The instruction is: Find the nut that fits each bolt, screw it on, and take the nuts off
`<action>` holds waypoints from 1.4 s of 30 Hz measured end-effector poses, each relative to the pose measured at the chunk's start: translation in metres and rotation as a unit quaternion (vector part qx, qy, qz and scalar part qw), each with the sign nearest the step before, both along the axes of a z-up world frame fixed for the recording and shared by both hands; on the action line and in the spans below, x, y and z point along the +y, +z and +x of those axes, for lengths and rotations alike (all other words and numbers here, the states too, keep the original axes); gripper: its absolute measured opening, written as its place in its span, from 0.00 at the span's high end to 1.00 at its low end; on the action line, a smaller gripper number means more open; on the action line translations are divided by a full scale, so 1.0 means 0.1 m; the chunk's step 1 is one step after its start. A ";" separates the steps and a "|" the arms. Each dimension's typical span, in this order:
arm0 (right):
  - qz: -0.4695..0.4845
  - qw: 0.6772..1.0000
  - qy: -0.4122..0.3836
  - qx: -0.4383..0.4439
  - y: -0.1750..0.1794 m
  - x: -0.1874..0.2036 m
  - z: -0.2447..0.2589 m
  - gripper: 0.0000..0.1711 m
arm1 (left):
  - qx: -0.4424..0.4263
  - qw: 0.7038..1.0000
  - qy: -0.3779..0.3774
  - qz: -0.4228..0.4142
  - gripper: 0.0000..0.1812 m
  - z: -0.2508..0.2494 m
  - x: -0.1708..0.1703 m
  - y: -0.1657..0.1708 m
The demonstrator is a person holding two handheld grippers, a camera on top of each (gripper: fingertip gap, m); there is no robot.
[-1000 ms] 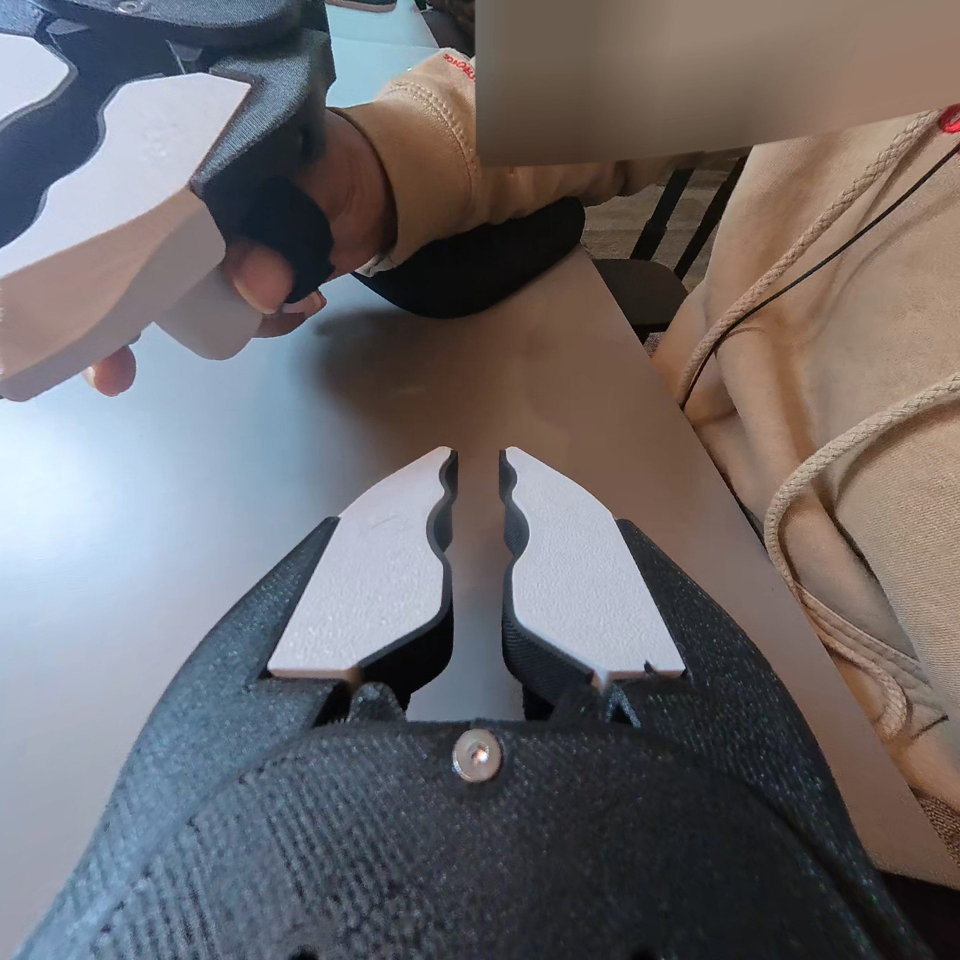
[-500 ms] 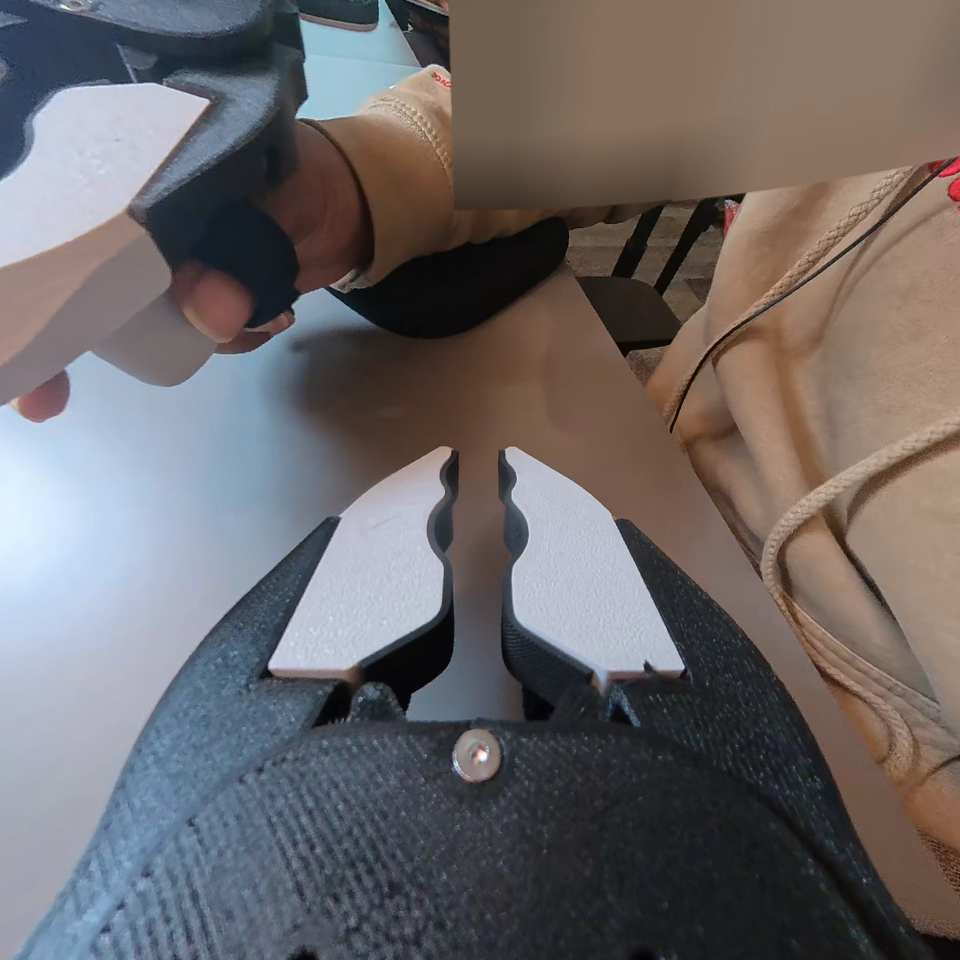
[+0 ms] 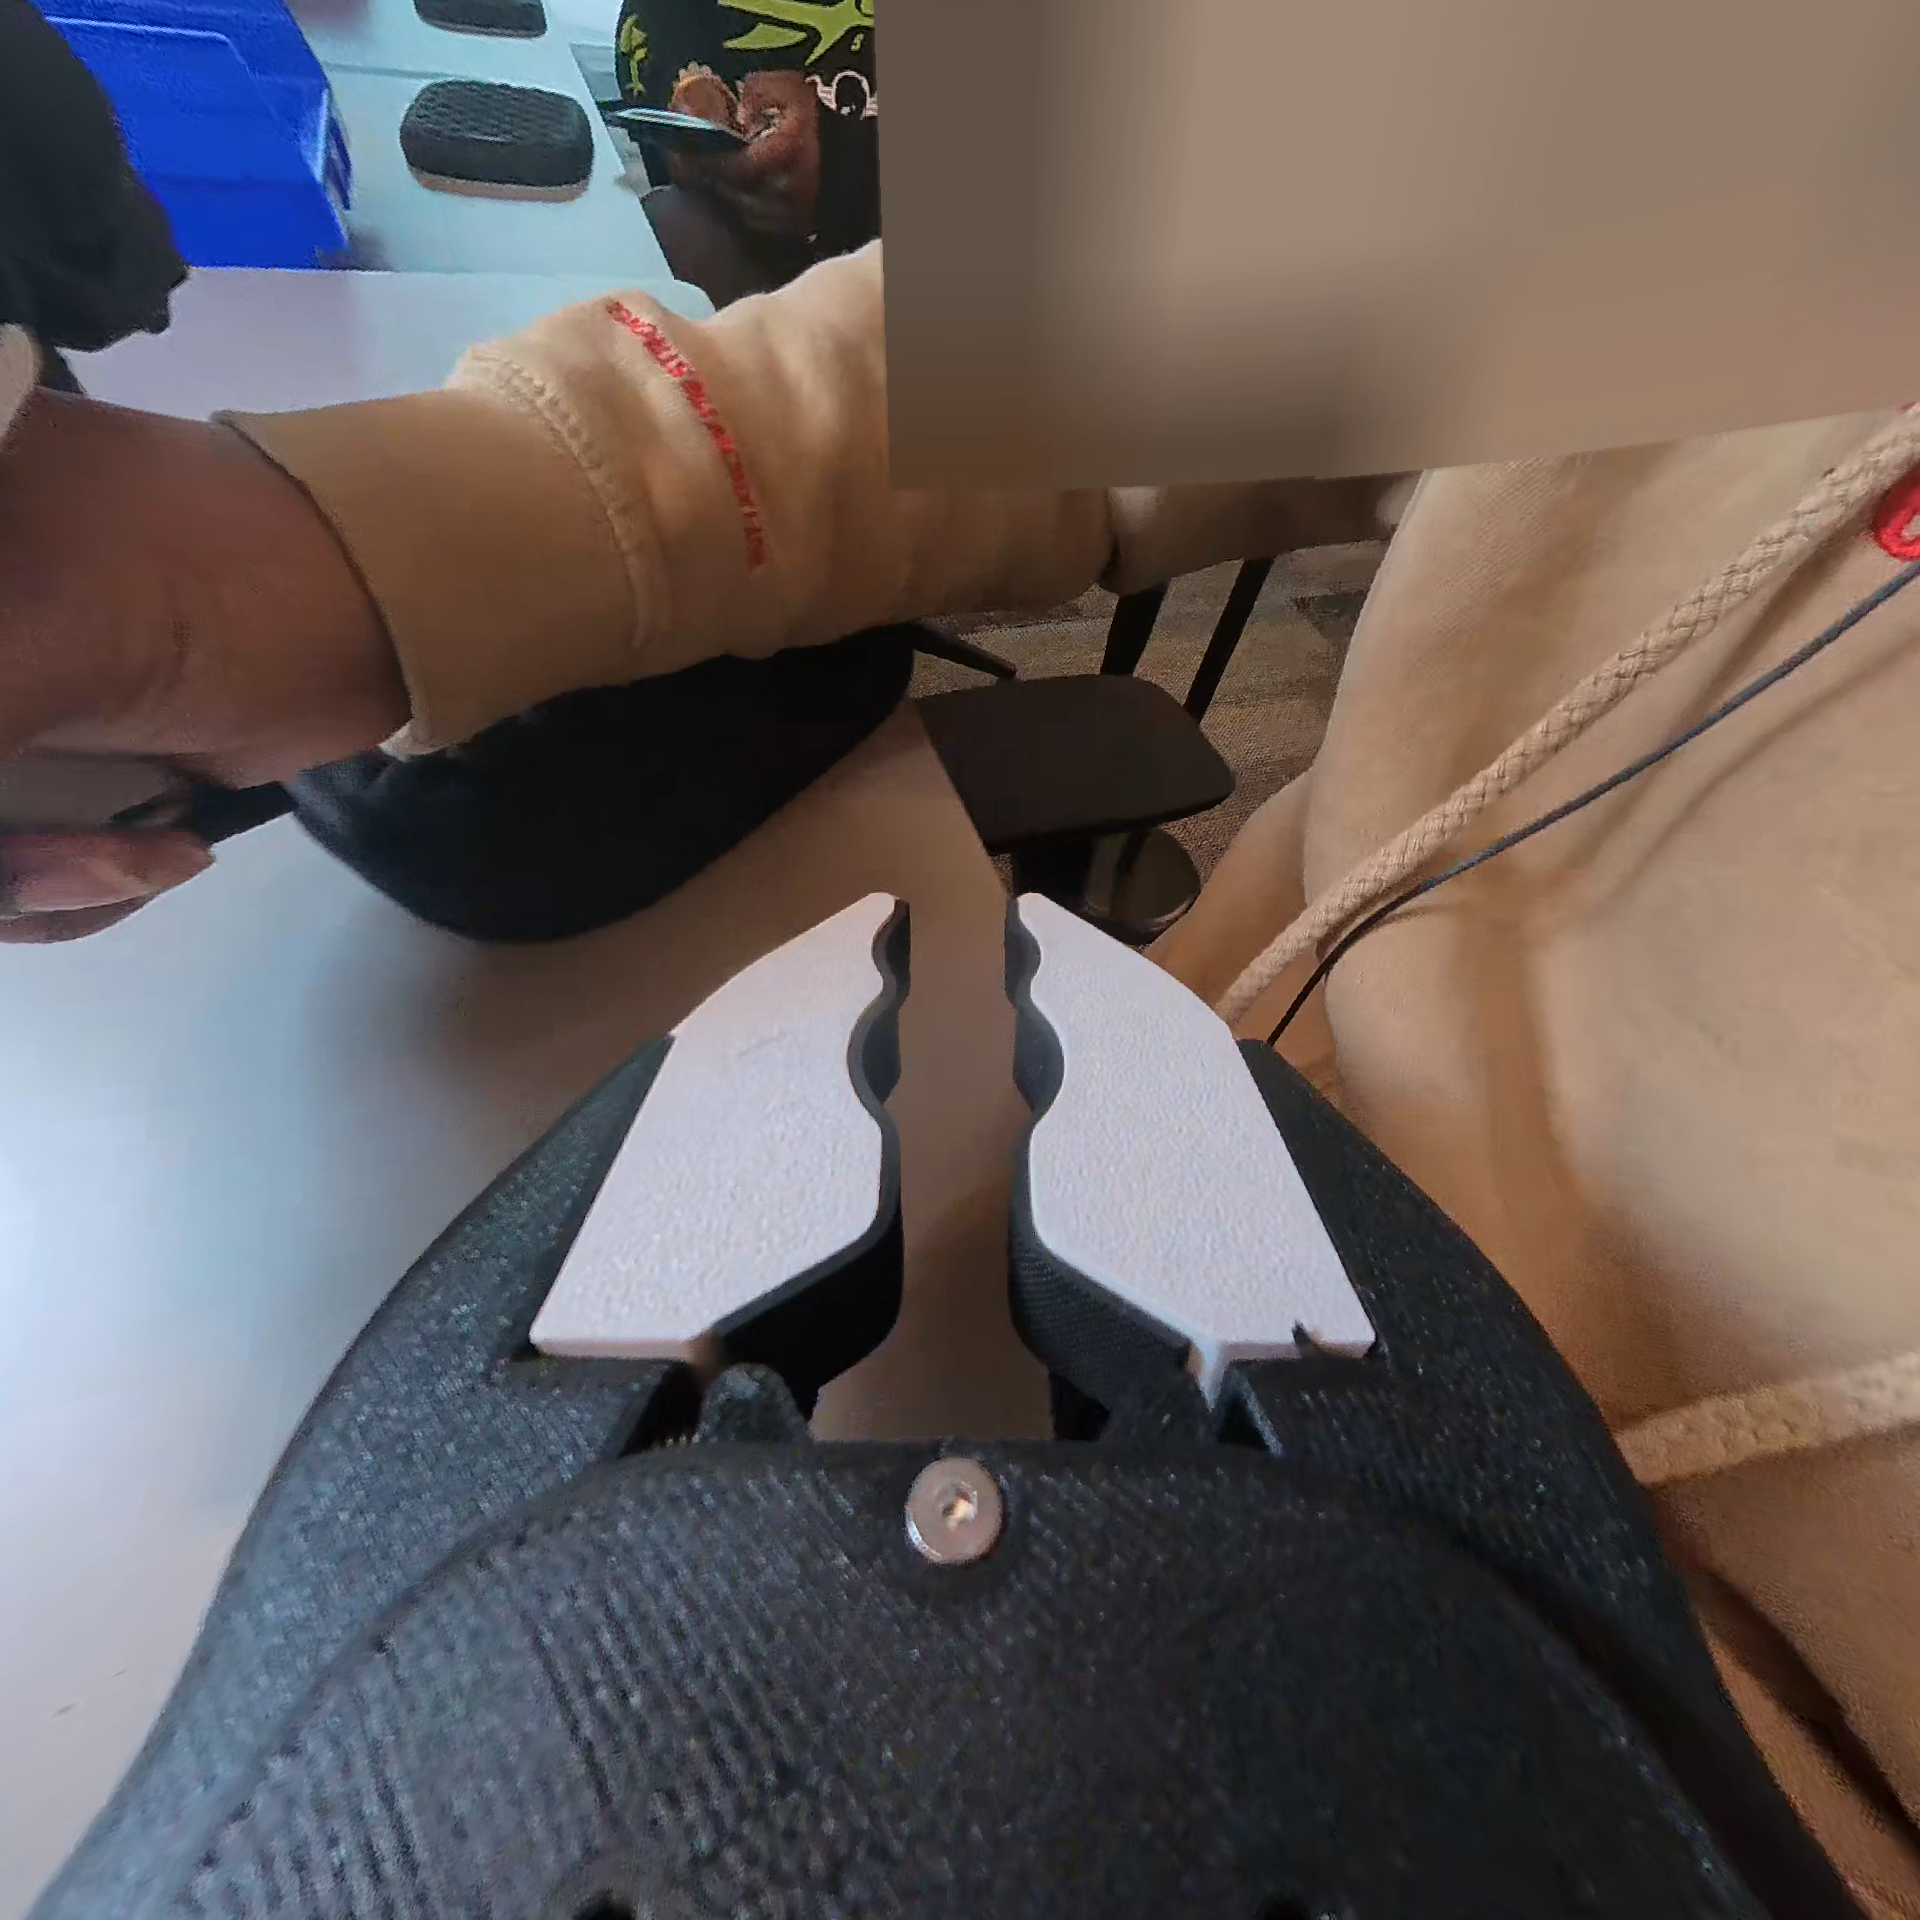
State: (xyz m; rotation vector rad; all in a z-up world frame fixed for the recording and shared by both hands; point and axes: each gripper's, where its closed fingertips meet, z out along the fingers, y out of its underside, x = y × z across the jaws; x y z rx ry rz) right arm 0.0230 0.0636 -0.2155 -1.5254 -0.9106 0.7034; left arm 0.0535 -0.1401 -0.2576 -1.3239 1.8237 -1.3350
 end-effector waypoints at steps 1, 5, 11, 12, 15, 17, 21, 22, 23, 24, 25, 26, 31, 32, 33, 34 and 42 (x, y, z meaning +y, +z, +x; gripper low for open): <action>0.000 1.000 -0.004 -0.002 -0.01 -0.02 0.01 0.94 | 0.002 1.000 -0.001 0.002 0.90 0.02 -0.07 -0.01; -0.002 1.000 -0.013 -0.007 -0.04 -0.13 0.03 0.94 | 0.012 1.000 0.007 0.006 0.90 0.07 -0.28 -0.07; 0.004 1.000 -0.018 -0.015 -0.11 -0.27 0.03 0.94 | 0.025 0.999 0.029 -0.007 0.91 0.15 -0.54 -0.19; 0.011 1.000 -0.017 -0.014 -0.10 -0.29 0.03 0.94 | 0.027 0.999 0.033 -0.011 0.91 0.18 -0.60 -0.22; 0.022 0.999 -0.022 -0.009 -0.08 -0.32 0.04 0.94 | 0.036 0.998 0.029 -0.036 0.91 0.33 -0.84 -0.29; 0.030 0.999 -0.023 -0.011 -0.07 -0.34 0.05 0.94 | 0.050 0.998 0.009 -0.045 0.90 0.42 -1.06 -0.35; 0.041 0.999 -0.020 -0.014 -0.08 -0.38 0.05 0.94 | 0.087 0.995 -0.031 -0.031 0.88 0.61 -1.46 -0.62; 0.041 0.999 -0.020 -0.011 -0.08 -0.38 0.05 0.94 | 0.099 0.993 -0.046 -0.038 0.88 0.64 -1.56 -0.71; 0.041 0.999 -0.019 -0.009 -0.07 -0.38 0.05 0.94 | 0.116 0.990 -0.061 -0.045 0.88 0.66 -1.66 -0.81; 0.040 0.999 -0.018 -0.007 -0.07 -0.38 0.06 0.94 | 0.135 0.987 -0.077 -0.047 0.88 0.67 -1.75 -0.91; 0.039 0.999 -0.019 -0.006 -0.07 -0.38 0.06 0.94 | 0.155 0.982 -0.098 -0.049 0.88 0.65 -1.84 -1.00; 0.039 0.999 -0.019 -0.005 -0.07 -0.38 0.06 0.94 | 0.179 0.975 -0.120 -0.051 0.88 0.62 -1.93 -1.08; 0.041 0.999 -0.013 -0.008 -0.09 -0.39 0.05 0.94 | 0.245 0.949 -0.198 -0.005 0.89 0.57 -2.23 -1.33; 0.042 0.999 -0.011 -0.009 -0.09 -0.40 0.05 0.94 | 0.253 0.945 -0.208 0.011 0.88 0.57 -2.27 -1.38; 0.043 0.999 -0.010 -0.010 -0.09 -0.40 0.05 0.94 | 0.261 0.941 -0.213 0.025 0.88 0.58 -2.29 -1.43; 0.045 0.999 -0.008 -0.011 -0.09 -0.41 0.04 0.94 | 0.266 0.938 -0.219 0.033 0.88 0.59 -2.30 -1.48; 0.049 0.999 0.006 -0.010 -0.09 -0.45 0.03 0.94 | 0.300 0.918 -0.246 0.080 0.84 0.66 -2.28 -1.72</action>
